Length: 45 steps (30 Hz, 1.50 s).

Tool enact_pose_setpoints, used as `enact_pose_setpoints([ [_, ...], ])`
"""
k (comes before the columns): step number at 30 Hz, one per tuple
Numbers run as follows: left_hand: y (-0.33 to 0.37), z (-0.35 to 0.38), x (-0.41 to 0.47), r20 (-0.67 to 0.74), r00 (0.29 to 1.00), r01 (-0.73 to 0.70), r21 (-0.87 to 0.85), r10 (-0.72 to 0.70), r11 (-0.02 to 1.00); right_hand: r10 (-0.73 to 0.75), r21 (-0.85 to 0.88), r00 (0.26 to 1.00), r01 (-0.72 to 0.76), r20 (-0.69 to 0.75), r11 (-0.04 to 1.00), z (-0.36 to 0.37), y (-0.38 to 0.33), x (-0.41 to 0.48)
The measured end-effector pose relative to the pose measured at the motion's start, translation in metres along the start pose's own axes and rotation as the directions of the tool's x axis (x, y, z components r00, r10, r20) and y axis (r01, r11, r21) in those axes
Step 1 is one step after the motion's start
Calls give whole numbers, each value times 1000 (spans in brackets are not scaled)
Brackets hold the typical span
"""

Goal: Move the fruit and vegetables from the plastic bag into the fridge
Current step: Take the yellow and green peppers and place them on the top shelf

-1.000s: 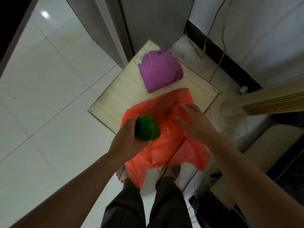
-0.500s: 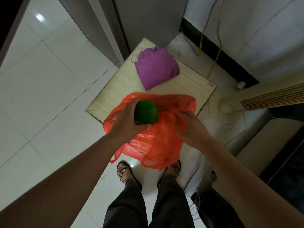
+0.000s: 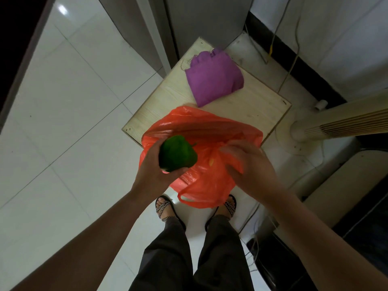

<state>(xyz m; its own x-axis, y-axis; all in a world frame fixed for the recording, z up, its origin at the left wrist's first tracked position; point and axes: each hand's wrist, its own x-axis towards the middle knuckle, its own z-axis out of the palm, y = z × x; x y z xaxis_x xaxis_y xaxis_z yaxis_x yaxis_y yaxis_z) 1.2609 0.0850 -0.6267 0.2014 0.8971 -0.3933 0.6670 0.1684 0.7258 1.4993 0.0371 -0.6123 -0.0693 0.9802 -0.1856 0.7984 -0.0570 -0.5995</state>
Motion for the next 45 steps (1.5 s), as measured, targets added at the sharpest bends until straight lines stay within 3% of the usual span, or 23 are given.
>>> enact_pose_setpoints([
  [3,2,0,1,1,1000,-1,-19,1,1000,-130,33,989,128,64,991,9,-15,2],
  [10,20,3,8,-2,1000,-24,-124,24,992,196,-86,964,-183,180,979,23,17,-4],
  [13,20,7,7,15,1000,-7,-161,10,987,229,-141,957,-206,178,968,21,30,-9],
  [17,15,12,3,55,998,36,-188,-26,982,237,-78,954,-227,182,971,24,37,-6],
  [22,22,12,2,87,996,38,-204,-20,978,175,-55,975,-169,137,984,13,36,-3],
  [27,47,14,8,129,991,15,-293,24,956,152,217,986,-135,-61,967,-15,12,-5],
  [31,65,20,13,175,976,-71,-297,128,952,183,510,982,-183,52,840,-19,-10,0],
  [35,62,23,14,216,960,-117,-274,180,955,221,651,971,-226,92,724,-16,-14,2],
  [40,39,23,5,353,923,-101,-166,155,981,166,639,977,-213,133,739,-8,-9,-7],
  [42,34,25,-1,374,921,-86,-80,110,993,182,591,981,-190,74,784,-6,-4,-13],
  [45,27,27,-10,336,941,49,-43,-32,998,235,448,971,-196,-34,872,-7,9,-19],
])
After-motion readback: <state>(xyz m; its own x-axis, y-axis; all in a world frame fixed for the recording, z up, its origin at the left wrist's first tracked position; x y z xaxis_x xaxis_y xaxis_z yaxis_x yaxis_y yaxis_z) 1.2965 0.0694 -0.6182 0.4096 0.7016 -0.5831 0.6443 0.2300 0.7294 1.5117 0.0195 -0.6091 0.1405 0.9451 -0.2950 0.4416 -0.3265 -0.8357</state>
